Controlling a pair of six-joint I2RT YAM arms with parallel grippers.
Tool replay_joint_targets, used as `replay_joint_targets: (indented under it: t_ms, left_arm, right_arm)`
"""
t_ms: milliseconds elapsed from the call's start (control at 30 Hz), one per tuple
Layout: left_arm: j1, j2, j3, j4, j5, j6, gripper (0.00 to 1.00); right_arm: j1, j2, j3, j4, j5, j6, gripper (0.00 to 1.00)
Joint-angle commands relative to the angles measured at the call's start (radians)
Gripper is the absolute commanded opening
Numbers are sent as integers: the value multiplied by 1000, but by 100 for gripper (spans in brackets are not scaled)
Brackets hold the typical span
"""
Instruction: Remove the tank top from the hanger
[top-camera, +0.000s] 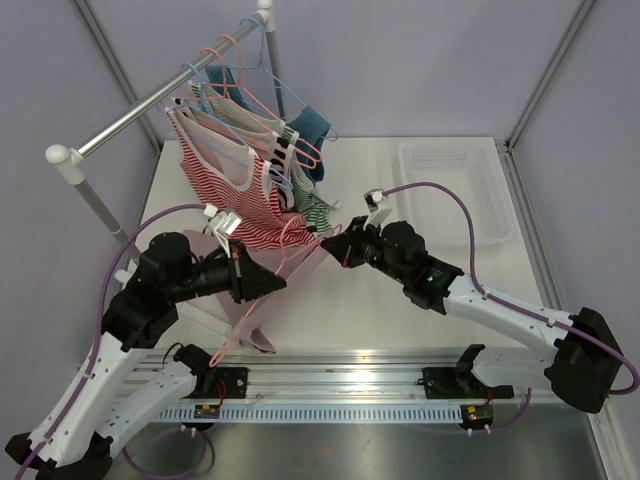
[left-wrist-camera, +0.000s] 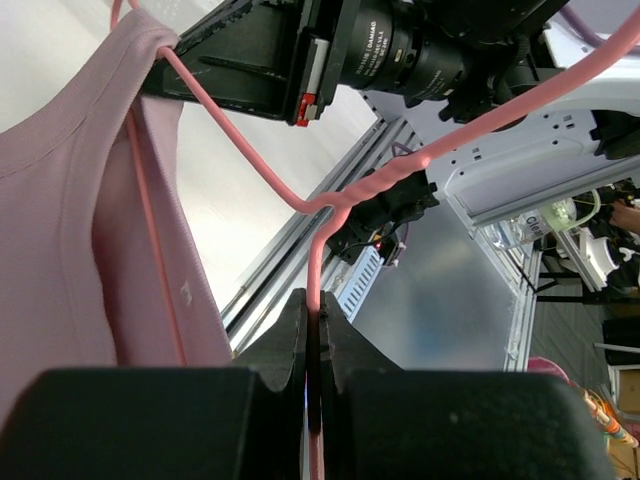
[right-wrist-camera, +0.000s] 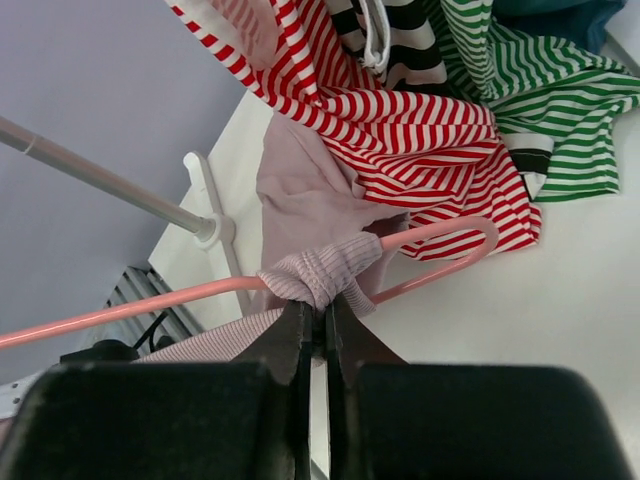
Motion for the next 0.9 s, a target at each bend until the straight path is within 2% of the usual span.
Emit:
replay_joint_targets:
  t_ms: [0,100,233,333,367,500,633,733,867]
  left_arm:
    - [-6,-16,55,-3,-31,40,0]
    - [-6,-5,84,-95,-114,93,0]
    - [-6,-8,104,-112,-51,126,0]
    - [-6,-14,111,-55,77,107,0]
    - [-6,-17,109,18,155,68,0]
    - [-6,-8,149,150,220,-3,0]
    - [-8,28,203,311,178,-60,0]
    - [-12,56,212,475,86,-80,0]
    - [-40,142,200,696,-107,-31,0]
  right_arm:
    - [6,-37,24,-30,85,-46,0]
    - [2,-71,25,-139,160,-81,0]
    - [-57,-126,51,-300,287,-106,0]
    - [-172,-156,108,-408,275,-132,0]
    - [-230,-160,128,-431,273,-151,0]
    - [-286,-161,245,-530,241,-207,0]
    - [-286,-157,361,-550,42,-241,0]
    - [-287,-166,421,-546,-152,-241,0]
    - [-286,-187,498,-547,-329,-227,0]
